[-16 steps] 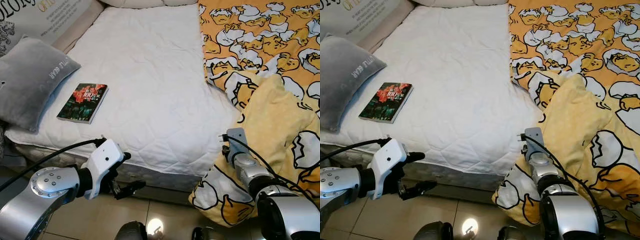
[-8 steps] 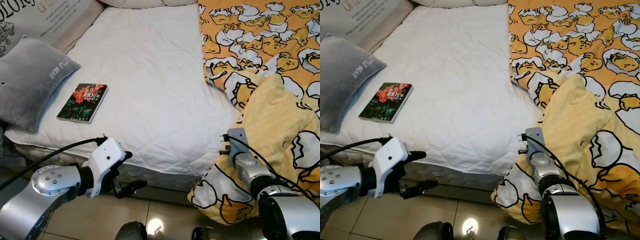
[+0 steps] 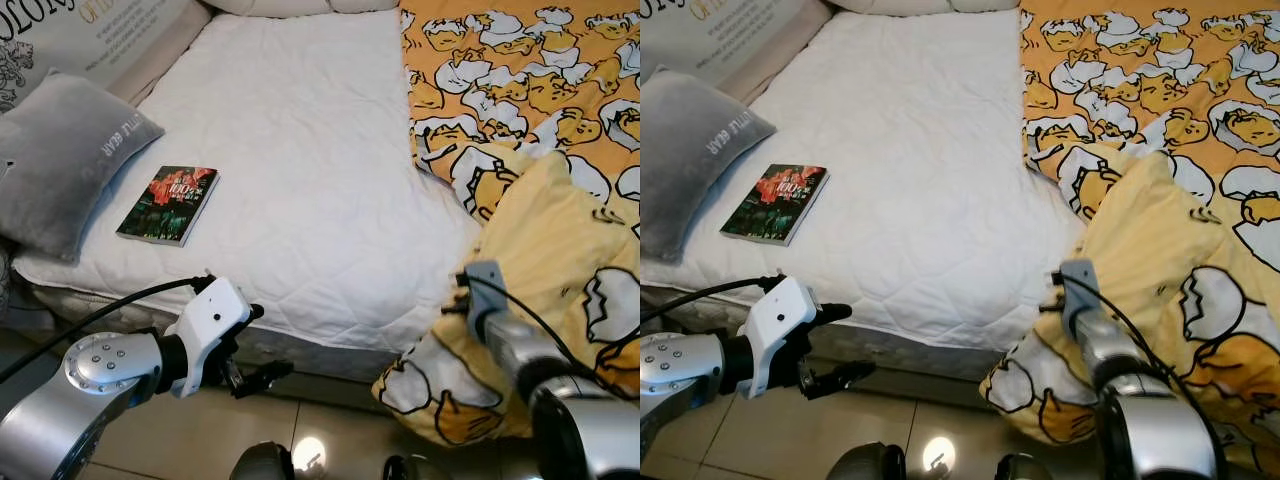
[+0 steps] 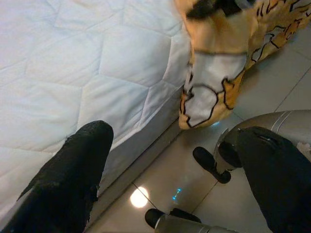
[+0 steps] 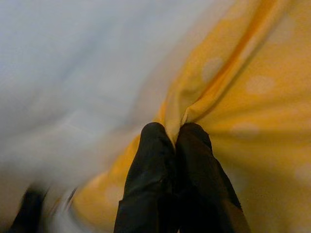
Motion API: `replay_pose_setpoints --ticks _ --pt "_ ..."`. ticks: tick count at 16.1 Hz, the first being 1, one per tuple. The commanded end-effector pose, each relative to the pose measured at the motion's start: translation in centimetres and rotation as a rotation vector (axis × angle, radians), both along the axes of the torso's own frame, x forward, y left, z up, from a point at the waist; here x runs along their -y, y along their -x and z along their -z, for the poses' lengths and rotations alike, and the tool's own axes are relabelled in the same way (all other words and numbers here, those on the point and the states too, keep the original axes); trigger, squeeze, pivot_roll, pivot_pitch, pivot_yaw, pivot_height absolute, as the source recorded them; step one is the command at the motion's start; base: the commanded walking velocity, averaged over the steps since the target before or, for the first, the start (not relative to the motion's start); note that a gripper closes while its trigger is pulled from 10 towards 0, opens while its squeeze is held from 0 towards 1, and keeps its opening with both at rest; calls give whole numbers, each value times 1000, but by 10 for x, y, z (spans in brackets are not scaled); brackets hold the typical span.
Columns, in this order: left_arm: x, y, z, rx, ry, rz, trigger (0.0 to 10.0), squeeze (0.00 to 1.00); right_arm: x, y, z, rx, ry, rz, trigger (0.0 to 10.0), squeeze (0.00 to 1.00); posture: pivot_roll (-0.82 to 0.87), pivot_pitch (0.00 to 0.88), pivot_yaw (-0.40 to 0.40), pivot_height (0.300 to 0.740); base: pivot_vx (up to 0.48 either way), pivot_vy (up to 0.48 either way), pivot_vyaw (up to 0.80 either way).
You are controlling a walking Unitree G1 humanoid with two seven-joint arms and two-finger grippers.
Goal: Clean up the room
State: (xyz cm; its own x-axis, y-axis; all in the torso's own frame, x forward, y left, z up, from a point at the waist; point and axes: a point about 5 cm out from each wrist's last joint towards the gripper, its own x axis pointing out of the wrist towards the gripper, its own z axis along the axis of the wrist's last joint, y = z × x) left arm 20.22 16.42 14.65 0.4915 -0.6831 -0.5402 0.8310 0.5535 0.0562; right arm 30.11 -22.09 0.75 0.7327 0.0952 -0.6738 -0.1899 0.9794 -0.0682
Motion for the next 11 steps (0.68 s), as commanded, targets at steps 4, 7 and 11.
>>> replay_pose_setpoints --ticks 4,7,11 --pt "0 4 -2 6 3 -7 10000 0 -13 79 49 -403 -75 -702 0 0 219 100 62 740 0 0 0" --pt "1 3 -1 5 -1 4 10000 0 -7 95 55 -462 -82 -743 0 0 215 92 74 740 0 0 0" --pt "1 1 -2 11 -7 17 10000 0 -16 66 38 -302 -111 -665 10000 1000 216 82 79 740 0 0 0"
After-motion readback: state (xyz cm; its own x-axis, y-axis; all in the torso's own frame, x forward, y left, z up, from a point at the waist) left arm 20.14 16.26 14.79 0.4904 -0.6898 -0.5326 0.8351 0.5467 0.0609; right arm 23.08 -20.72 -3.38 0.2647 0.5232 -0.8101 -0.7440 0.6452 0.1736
